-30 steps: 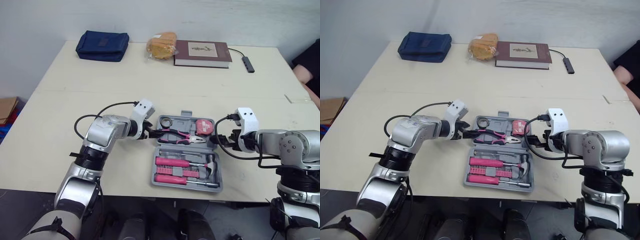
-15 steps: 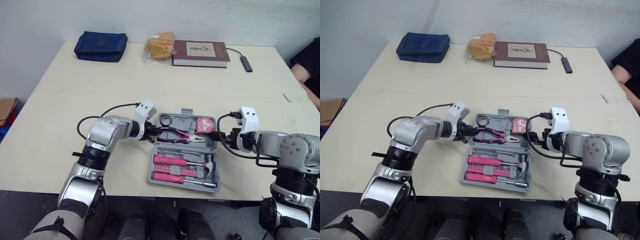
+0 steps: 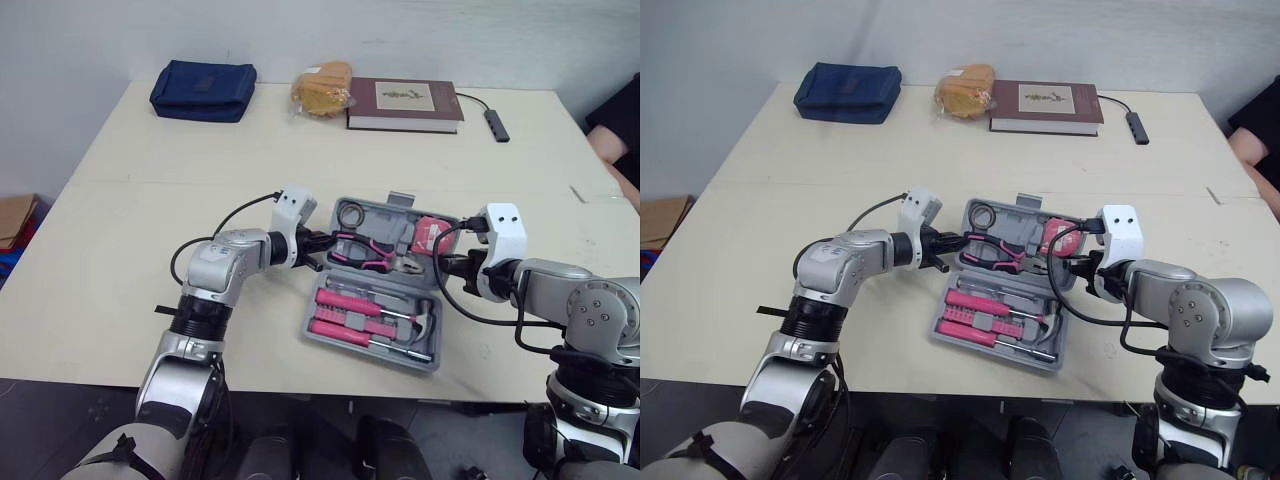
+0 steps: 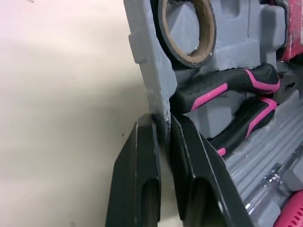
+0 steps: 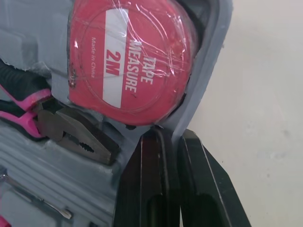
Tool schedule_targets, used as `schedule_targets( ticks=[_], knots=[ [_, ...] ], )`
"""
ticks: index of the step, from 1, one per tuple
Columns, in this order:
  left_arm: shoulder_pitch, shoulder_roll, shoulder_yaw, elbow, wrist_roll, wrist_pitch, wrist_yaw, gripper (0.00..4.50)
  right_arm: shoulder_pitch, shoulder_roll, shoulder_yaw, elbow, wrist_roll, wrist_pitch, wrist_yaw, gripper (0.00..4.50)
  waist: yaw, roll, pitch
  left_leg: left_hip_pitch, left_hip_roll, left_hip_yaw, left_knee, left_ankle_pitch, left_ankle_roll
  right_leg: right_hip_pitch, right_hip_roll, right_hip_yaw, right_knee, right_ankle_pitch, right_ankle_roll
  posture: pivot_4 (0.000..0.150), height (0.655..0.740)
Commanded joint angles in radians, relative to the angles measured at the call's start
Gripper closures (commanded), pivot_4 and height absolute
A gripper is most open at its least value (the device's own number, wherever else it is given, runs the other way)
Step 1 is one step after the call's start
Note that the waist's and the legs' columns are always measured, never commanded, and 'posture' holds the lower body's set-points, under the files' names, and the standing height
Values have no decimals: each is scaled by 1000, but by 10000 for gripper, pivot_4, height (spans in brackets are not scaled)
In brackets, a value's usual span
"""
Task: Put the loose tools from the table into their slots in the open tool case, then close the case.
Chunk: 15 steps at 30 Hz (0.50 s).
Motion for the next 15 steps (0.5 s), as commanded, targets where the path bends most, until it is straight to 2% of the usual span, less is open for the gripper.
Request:
schedule_targets(
  ticks=[1,5,9,15],
  knots=[
    [-16,-12,21,-40,-25,-54,-11,42138,5,2,-25,-29,-34,3,-5,44145,0,0,0,0,0,0,0,0,0,0,0,0,0,0,0,1500,7400],
    [1,-18,38,-47,-29,-134,-19,42138,32,-36,23,-77,-40,-93,43,44145,0,0,0,0,0,1,0,0,0,-2,0,1,0,0,0,1500,7400],
    [24,-8,38,-42,-22,-243,-46,42138,128,-130,132,-138,-112,-313,114,44145,3,-1,0,-1,-1,2,-1,0,0,-3,0,2,0,0,0,1500,7400],
    [127,45,29,9,33,-657,-153,42138,470,-274,337,-193,-474,-900,120,44145,4,-1,1,0,-1,4,-4,0,0,-3,0,2,-2,0,0,1500,7400]
  ],
)
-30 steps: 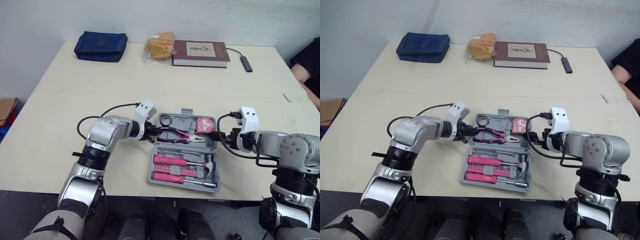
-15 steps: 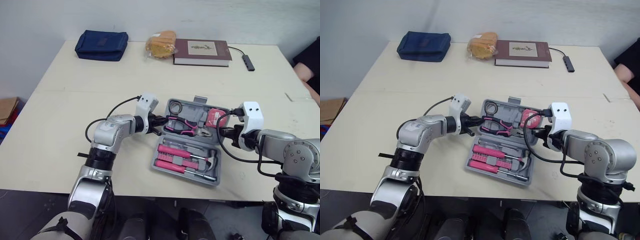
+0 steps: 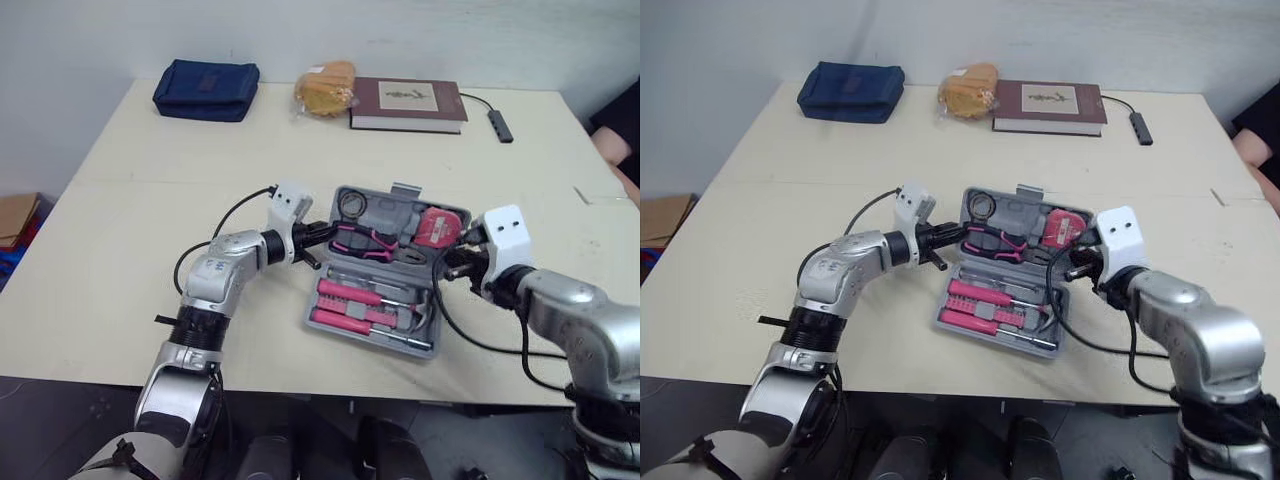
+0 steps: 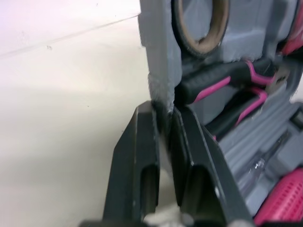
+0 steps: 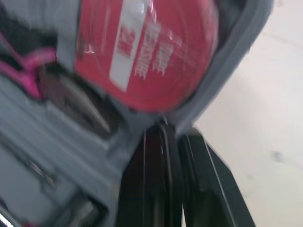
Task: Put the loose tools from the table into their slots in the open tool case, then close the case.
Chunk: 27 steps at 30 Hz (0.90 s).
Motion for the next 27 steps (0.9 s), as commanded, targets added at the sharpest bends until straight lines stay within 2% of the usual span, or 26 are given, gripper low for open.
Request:
schedule_targets(
  ticks=[1,9,13,19,20,21,24,25,26,27],
  knots=[
    [22,38,29,10,25,-264,-54,42138,152,-63,74,15,-250,-292,-43,44145,0,0,0,0,0,0,0,0,0,0,0,0,0,0,0,1500,7400],
    [112,105,-5,128,117,-711,-127,42138,405,-57,194,181,-656,-841,-195,44145,-4,-1,0,3,1,2,0,0,0,1,0,2,0,0,0,1500,7400],
    [149,137,-21,164,137,-842,-165,42138,441,-47,213,245,-811,-947,-262,44145,-5,-1,0,4,2,2,0,0,0,2,0,2,0,0,0,1500,7400],
    [184,158,-25,195,128,-934,-192,42138,475,-18,199,298,-923,-1033,-333,44145,-4,-2,-1,6,2,2,0,0,0,4,0,2,0,0,0,1500,7400],
    [196,163,-27,192,112,-955,-218,36071,484,-20,194,301,-930,-1055,-341,45000,-5,-2,-1,6,2,2,0,0,0,4,0,2,0,0,0,1500,7400],
    [209,168,-27,183,91,-952,-244,32661,494,-26,187,297,-936,-1087,-349,45000,-4,-2,-1,6,2,2,0,0,0,4,0,2,0,0,0,1500,7400],
    [231,194,-8,179,73,-966,-269,18790,526,-41,155,278,-953,-1148,-352,32836,2,-2,-1,6,2,1,0,0,0,4,0,2,0,0,0,1500,7400],
    [237,216,9,181,67,-963,-275,13541,549,-47,131,271,-959,-1163,-353,26556,3,-2,-1,5,2,0,1,0,1,5,-1,1,0,0,0,1500,7400],
    [242,241,25,188,67,-960,-279,9863,574,-52,105,266,-961,-1178,-355,23382,3,-2,-1,3,1,-2,2,0,1,5,-1,0,0,0,0,1500,7400],
    [247,265,37,199,71,-962,-280,4926,597,-56,83,261,-963,-1188,-355,17810,-1,-2,-1,3,1,-2,2,0,1,4,-1,0,0,0,0,1500,7400]
  ],
)
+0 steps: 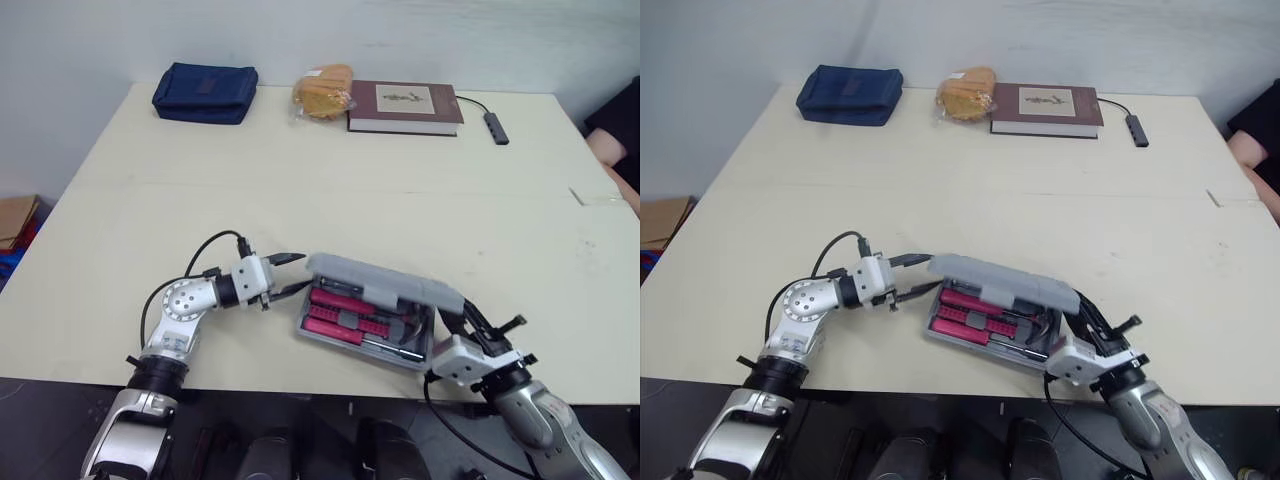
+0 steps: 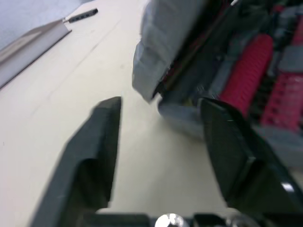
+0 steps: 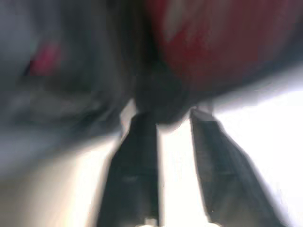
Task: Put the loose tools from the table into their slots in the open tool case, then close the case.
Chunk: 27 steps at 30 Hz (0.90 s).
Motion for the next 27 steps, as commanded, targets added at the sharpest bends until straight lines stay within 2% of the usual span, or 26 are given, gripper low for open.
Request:
schedule_targets(
  ticks=[1,3,4,7,9,10,11,12,14,15,16,18,20,21,22,27],
  knots=[
    [8,80,66,12,-24,-9,-13,126,73,-22,-102,-30,-8,-58,-1,11991,-4,0,0,0,0,0,0,0,0,0,0,0,0,0,0,1500,7400],
    [17,117,79,33,-30,12,-32,0,115,-28,-138,-29,-1,-82,14,2138,-9,0,0,1,0,0,-1,0,0,0,1,0,0,0,0,1500,7400],
    [19,134,86,42,-35,39,-41,0,140,-33,-159,-30,16,-95,33,448,-10,0,0,1,1,0,-1,0,0,0,1,1,0,0,0,1500,7400],
    [-9,167,118,72,-73,155,-62,0,250,-100,-208,-13,196,-175,202,448,-4,0,0,2,1,0,-2,0,0,0,1,0,0,0,0,1500,7400],
    [-48,151,122,80,-98,208,-75,0,293,-93,-239,-51,410,-188,300,448,0,-3,-1,2,0,-1,-2,-1,0,2,1,-1,-1,0,0,1500,7400],
    [-68,137,122,82,-105,235,-74,0,313,-81,-240,-87,535,-141,361,3123,1,-4,-1,2,0,-3,-2,0,1,3,0,-1,-2,0,0,1500,7400],
    [-95,116,110,86,-102,257,-74,2528,351,-88,-230,-161,704,-84,440,5708,2,-4,-1,2,1,-8,0,-1,1,8,0,-2,-6,0,0,1500,7400],
    [-112,103,103,88,-97,271,-74,5189,376,-93,-225,-213,813,-41,498,8703,5,-3,0,2,1,-11,0,-1,1,10,0,-3,-6,0,0,1500,7400],
    [-152,82,78,108,-78,288,-96,11569,386,-98,-224,-269,871,15,552,17610,0,-3,0,2,1,-13,1,-1,2,11,-1,-3,-7,0,0,1500,7400],
    [-179,71,56,128,-66,270,-133,15755,385,-99,-215,-302,903,50,570,21820,-4,-3,0,2,1,-13,1,-1,2,12,-1,-3,-7,0,0,1500,7400],
    [-219,54,37,166,-50,280,-146,21218,376,-102,-205,-328,923,95,587,28043,-5,-3,0,3,0,-12,2,-2,2,12,-1,-3,-6,0,0,1500,7400],
    [-310,5,9,258,-17,267,-139,26456,362,-120,-175,-367,957,181,643,33481,-3,-4,0,3,0,-11,2,-2,2,13,0,-4,-6,0,0,1500,7400],
    [-384,-37,-20,347,26,250,-127,35294,337,-128,-145,-376,957,244,683,42470,0,-4,0,3,0,-12,3,-2,2,12,1,-6,-6,0,0,1500,7400],
    [-407,-49,-30,379,41,241,-130,40344,326,-128,-134,-380,956,271,698,45000,0,-4,0,2,0,-11,3,-2,2,12,1,-7,-6,0,0,1500,7400],
    [-431,-65,-41,413,53,237,-137,44635,315,-137,-116,-380,953,305,719,45000,1,-5,0,2,0,-11,2,-2,3,12,1,-7,-6,1,0,1500,7400],
    [-512,-125,-63,528,86,219,-172,44635,243,-119,-88,-377,931,403,743,45000,-1,-5,1,0,-1,-10,3,-3,4,11,0,-10,-7,1,1,1500,7400]
  ],
)
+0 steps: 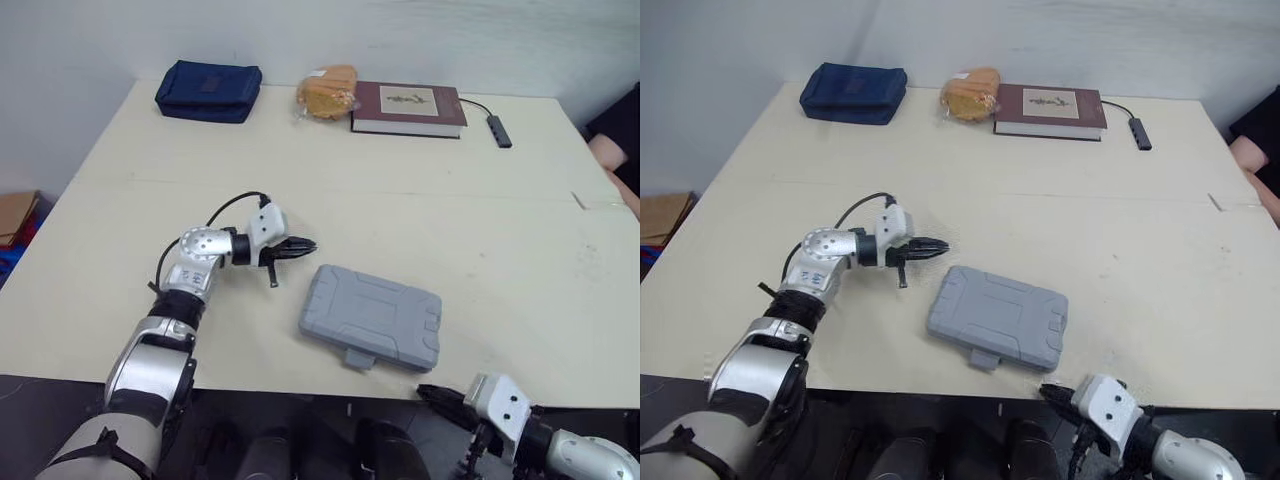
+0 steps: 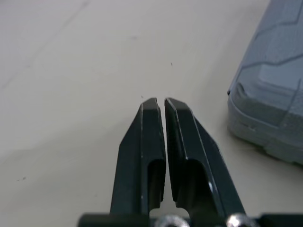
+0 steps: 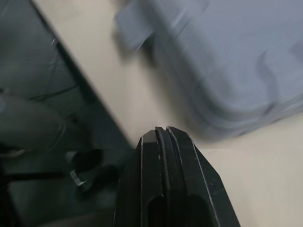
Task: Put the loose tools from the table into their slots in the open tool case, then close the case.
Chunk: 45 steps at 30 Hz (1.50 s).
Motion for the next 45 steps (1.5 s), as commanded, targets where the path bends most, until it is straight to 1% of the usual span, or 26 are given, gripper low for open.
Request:
schedule_targets(
  ticks=[1,6,10,13,18,23,28,31,34,37,40,41,45],
  knots=[
    [-52,-22,-15,50,27,-47,-30,44635,-49,31,-7,-20,-1,30,4,45000,-1,-1,0,0,0,0,0,0,0,0,0,0,0,0,0,1500,7400],
    [-109,-73,-29,146,61,-65,-32,44635,-126,35,16,35,-51,58,39,45000,2,-1,0,0,0,0,1,0,0,0,0,0,1,0,1,1500,7400],
    [-139,-93,-45,200,92,-112,-70,44635,-219,26,-20,114,-54,83,74,45000,1,-1,0,0,0,0,1,0,0,0,0,0,0,1,1,1500,7400],
    [-136,-96,-37,206,82,-123,-139,44635,-294,25,-25,187,-82,69,97,45000,-1,-2,0,0,-1,1,2,1,1,0,0,1,0,2,2,1500,7400],
    [-113,-87,-25,187,78,-128,-166,44635,-387,41,-15,280,-107,47,116,45000,-2,-1,0,0,-1,1,2,1,1,0,-1,1,0,2,2,1500,7400],
    [5,-34,-3,36,54,-85,-152,44635,-567,64,-4,446,-162,1,101,45000,-7,-2,0,1,-1,2,3,1,1,0,-1,2,1,3,2,1500,7400],
    [131,-3,25,-177,9,19,-119,44635,-669,111,-42,543,-157,-6,69,45000,-2,-1,0,0,0,1,3,1,1,0,-1,2,1,3,1,1500,7400],
    [208,-10,30,-325,-29,89,-100,44635,-708,126,-47,595,-173,-37,63,45000,-2,-1,0,0,-1,0,3,1,1,0,-2,2,1,3,1,1500,7400],
    [241,-16,42,-401,-46,126,-62,44635,-708,129,-61,601,-176,-50,60,45000,-1,-1,0,0,-1,0,3,1,1,1,-2,2,1,3,2,1500,7400],
    [258,-12,60,-466,-70,171,-35,44635,-674,119,-91,582,-173,-61,57,45000,-1,-1,0,-1,-1,0,4,1,1,1,-2,3,1,3,2,1500,7400],
    [230,1,114,-516,-160,215,-64,44635,-566,123,-178,488,-153,-62,32,45000,3,-1,0,-1,-1,0,3,1,1,1,-2,2,1,3,2,1500,7400],
    [218,6,118,-528,-179,218,-85,44635,-524,137,-205,448,-126,-82,44,45000,3,-1,0,-2,-1,-1,3,1,1,1,-2,3,0,3,2,1500,7400],
    [169,-12,105,-544,-208,185,-121,44635,-386,173,-266,284,-100,-93,36,45000,-1,-1,0,0,-1,0,3,1,1,1,-1,2,1,3,2,1500,7400]
  ],
)
